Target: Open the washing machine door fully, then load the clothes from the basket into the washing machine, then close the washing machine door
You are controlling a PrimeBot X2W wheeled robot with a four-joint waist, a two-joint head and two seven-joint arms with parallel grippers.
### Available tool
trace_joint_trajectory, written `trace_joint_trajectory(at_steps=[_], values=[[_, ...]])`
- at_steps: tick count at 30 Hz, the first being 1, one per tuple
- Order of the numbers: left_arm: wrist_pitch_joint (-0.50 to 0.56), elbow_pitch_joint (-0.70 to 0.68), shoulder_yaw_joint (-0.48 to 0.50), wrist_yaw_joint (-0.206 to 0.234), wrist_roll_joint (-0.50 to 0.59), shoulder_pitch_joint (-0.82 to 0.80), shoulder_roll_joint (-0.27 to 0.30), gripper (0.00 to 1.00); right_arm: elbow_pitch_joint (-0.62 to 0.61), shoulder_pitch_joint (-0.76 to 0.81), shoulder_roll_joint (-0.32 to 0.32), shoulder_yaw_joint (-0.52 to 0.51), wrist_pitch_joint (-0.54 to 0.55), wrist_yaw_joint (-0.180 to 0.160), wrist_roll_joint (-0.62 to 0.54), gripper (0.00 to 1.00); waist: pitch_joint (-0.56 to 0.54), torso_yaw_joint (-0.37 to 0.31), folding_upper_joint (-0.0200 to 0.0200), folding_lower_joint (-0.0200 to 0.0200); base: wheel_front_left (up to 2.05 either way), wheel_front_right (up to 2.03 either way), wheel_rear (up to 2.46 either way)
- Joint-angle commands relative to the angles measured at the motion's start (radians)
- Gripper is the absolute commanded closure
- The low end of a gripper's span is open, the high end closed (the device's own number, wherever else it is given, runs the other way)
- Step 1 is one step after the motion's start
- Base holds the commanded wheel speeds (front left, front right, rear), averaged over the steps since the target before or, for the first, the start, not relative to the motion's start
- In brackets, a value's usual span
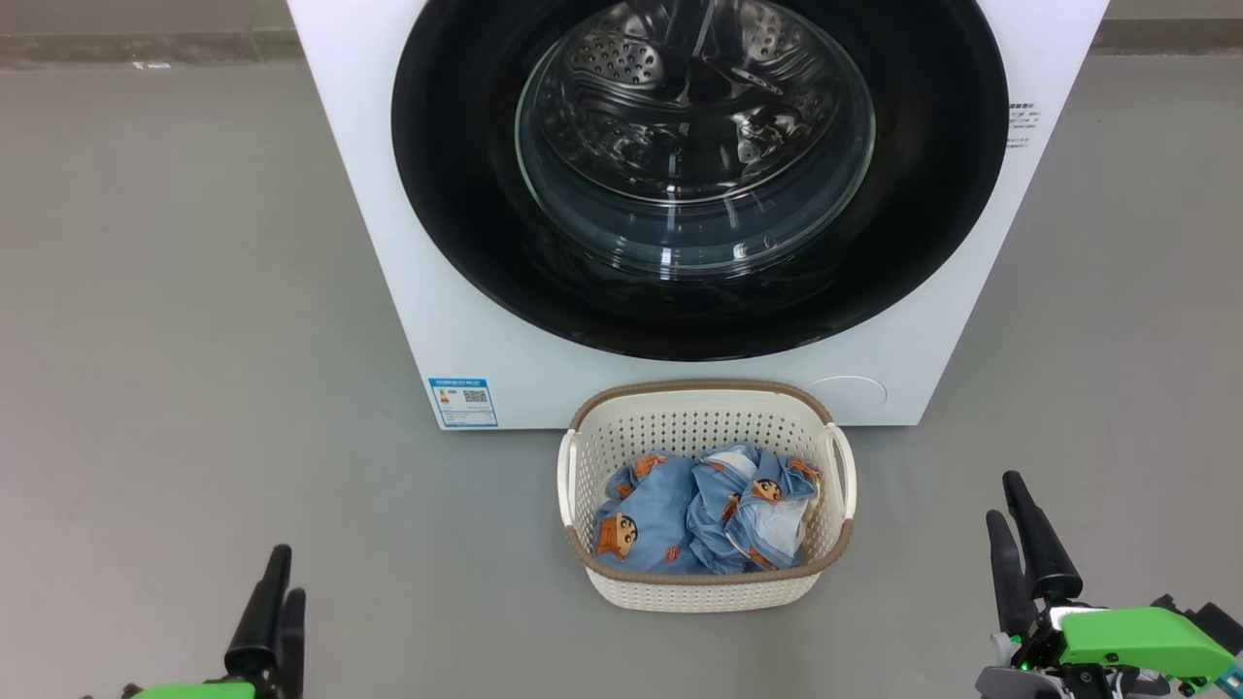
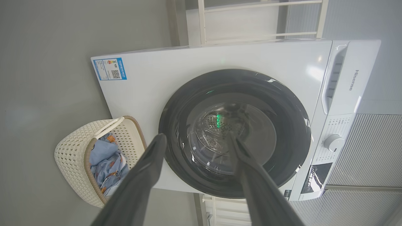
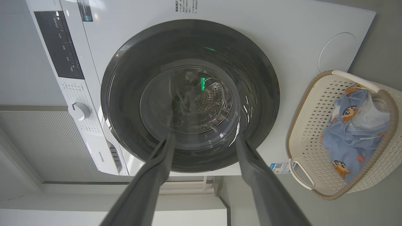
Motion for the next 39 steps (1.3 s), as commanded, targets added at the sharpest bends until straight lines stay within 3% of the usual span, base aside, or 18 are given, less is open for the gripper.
trace_joint_trajectory(at_steps=[1,15,27,39], values=[[-0.012,-0.039,0.005,-0.003,0.015,-0.049,0.022,0.0,-0.036,-0.05,-0.003,0.013,-0.013,0.0,-0.024,0.0,0.0,0.0,0.0,-0.0001,0.0,0.0,0.0],[-0.052,-0.081,-0.019,-0.005,0.118,-0.057,0.043,0.0,-0.064,-0.066,-0.006,0.037,-0.048,0.001,-0.165,0.0,0.002,0.003,0.0,-0.0001,0.0,0.0,0.0],[-0.087,-0.106,-0.042,-0.006,0.311,-0.065,0.057,0.0,-0.078,-0.081,-0.011,0.069,-0.081,0.001,-0.324,0.0,0.001,0.006,0.0,-0.0001,0.0,0.0,0.0],[-0.123,-0.119,-0.064,-0.007,0.572,-0.072,0.075,0.0,-0.085,-0.096,-0.02,0.086,-0.114,0.001,-0.573,0.0,0.0,0.009,0.0,-0.0001,0.0,0.0,0.0]])
